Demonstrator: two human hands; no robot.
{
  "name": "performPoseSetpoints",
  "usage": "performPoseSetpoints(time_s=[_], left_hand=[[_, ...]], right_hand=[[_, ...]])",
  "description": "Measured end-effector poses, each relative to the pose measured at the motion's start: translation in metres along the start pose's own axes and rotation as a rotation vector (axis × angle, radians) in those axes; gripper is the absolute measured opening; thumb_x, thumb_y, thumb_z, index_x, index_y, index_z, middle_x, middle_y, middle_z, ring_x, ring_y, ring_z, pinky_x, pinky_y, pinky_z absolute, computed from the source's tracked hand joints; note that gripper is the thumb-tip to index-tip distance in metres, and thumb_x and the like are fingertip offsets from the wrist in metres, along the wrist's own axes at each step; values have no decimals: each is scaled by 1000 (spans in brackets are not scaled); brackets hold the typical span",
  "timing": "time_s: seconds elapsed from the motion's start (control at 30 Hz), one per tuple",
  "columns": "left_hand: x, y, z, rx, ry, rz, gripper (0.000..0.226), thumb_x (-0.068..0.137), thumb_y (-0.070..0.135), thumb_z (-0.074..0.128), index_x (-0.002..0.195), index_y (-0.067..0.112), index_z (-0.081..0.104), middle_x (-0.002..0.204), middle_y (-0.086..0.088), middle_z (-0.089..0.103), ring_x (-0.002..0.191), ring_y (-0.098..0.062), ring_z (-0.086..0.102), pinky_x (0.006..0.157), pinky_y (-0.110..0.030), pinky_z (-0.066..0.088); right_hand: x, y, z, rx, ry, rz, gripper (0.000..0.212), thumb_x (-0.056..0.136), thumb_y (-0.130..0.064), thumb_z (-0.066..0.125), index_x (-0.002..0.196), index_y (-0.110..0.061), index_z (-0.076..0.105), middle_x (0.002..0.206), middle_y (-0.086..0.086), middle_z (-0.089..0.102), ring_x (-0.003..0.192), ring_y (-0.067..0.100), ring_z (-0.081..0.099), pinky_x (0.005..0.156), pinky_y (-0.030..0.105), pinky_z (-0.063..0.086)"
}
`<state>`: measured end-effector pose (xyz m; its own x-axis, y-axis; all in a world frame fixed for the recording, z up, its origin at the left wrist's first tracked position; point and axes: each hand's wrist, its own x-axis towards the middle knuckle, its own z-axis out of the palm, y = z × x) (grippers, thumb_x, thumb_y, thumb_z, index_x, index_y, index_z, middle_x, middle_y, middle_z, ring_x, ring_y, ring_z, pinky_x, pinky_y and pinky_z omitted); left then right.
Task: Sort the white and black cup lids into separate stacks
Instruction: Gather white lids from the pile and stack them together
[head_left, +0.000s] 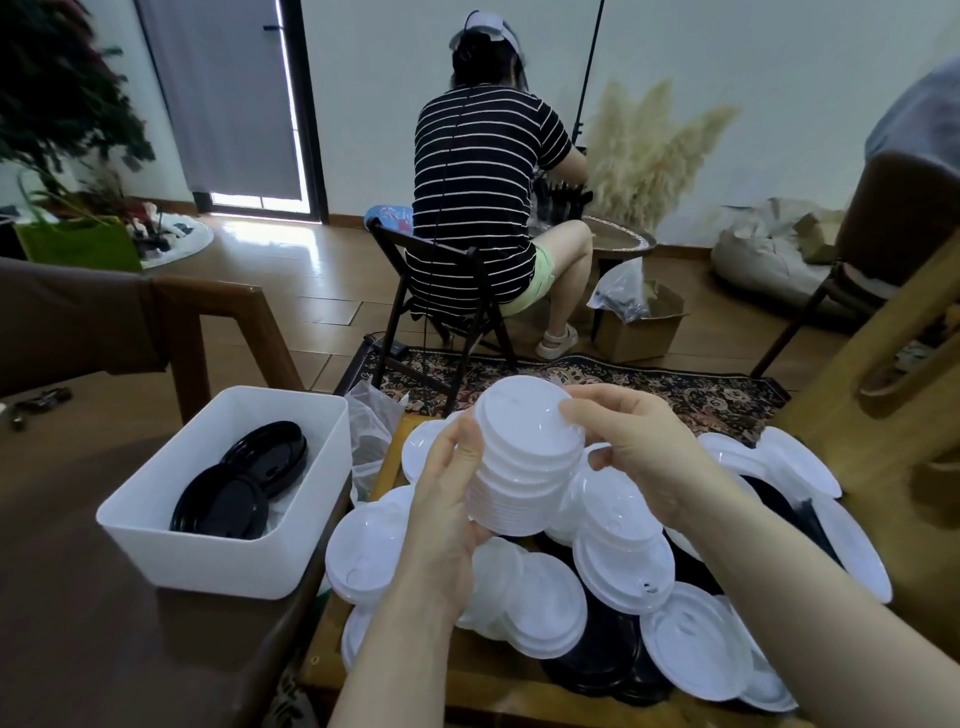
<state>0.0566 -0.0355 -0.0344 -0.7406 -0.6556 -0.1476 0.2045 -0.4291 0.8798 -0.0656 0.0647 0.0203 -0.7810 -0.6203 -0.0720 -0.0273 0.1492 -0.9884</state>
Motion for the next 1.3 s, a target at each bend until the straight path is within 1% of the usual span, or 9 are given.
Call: performPoseSetpoints(time_s=[0.2, 0.37, 0.43, 0.53, 0.7, 0.87, 0.97, 1.13, 1.3], left_hand=[[-3, 2, -1, 29, -33, 14, 71, 70, 73, 66, 126, 30, 62, 120, 3, 72, 115, -21, 67, 95, -52, 55], [1, -1, -2, -23, 0, 1, 45, 76, 43, 70, 119, 30, 66, 109, 4, 74, 107, -22, 68, 80, -43, 57], [2, -2, -3, -43, 27, 18, 43, 74, 39, 68, 116, 31, 67, 106, 2, 74, 105, -24, 68, 83, -46, 56], [2, -2, -5, -54, 35, 61, 60, 58, 45, 69, 117, 30, 66, 111, -1, 73, 107, -25, 68, 87, -49, 56], [3, 0, -7, -60, 37, 91, 67, 53, 50, 67, 117, 30, 67, 118, -6, 71, 112, -29, 66, 84, -47, 57], [-1, 2, -6, 25, -42, 111, 48, 68, 46, 67, 115, 36, 67, 109, 9, 74, 103, -12, 70, 85, -37, 57], [-1, 3, -4, 114, -95, 88, 66, 62, 55, 69, 126, 39, 63, 123, 8, 69, 111, -12, 67, 94, -42, 55], [9, 0, -7, -37, 112, 28, 47, 59, 36, 69, 106, 31, 73, 111, -2, 74, 108, -26, 67, 95, -49, 52], [24, 5, -22, -167, 305, -26, 54, 49, 41, 76, 103, 34, 75, 116, -3, 72, 111, -29, 65, 100, -57, 49]], right_hand=[[-3, 2, 3, -116, -16, -55, 8, 87, -17, 70, 92, -21, 73, 75, -10, 63, 64, 4, 52, 56, 19, 36], [-6, 5, 5, -119, -40, -67, 9, 86, -20, 70, 94, -24, 73, 81, -9, 64, 68, 1, 55, 54, 14, 39], [-6, 6, 6, -123, -77, -29, 12, 87, -28, 69, 98, -25, 72, 90, -9, 69, 80, 0, 61, 65, 14, 45], [-6, 4, 4, -16, -252, 207, 36, 80, -43, 73, 110, -23, 69, 107, -1, 73, 98, 17, 68, 87, 35, 54], [-11, 1, 6, 61, -316, 282, 46, 67, -44, 71, 104, -18, 68, 99, 11, 67, 87, 27, 65, 74, 37, 56], [-9, 7, 6, 89, -268, 299, 34, 87, -39, 64, 110, -14, 66, 103, 13, 66, 90, 27, 65, 79, 40, 57], [-8, 9, 5, 106, -275, 321, 38, 86, -41, 63, 112, -14, 66, 105, 14, 67, 91, 28, 66, 84, 44, 57], [-3, 5, 4, -53, -379, 285, 61, 67, -57, 67, 115, -19, 67, 113, 12, 70, 101, 24, 69, 86, 38, 57], [38, -7, -29, -356, 8, -101, 38, 89, -45, 63, 121, -24, 61, 114, -6, 65, 98, 6, 63, 81, 24, 55]])
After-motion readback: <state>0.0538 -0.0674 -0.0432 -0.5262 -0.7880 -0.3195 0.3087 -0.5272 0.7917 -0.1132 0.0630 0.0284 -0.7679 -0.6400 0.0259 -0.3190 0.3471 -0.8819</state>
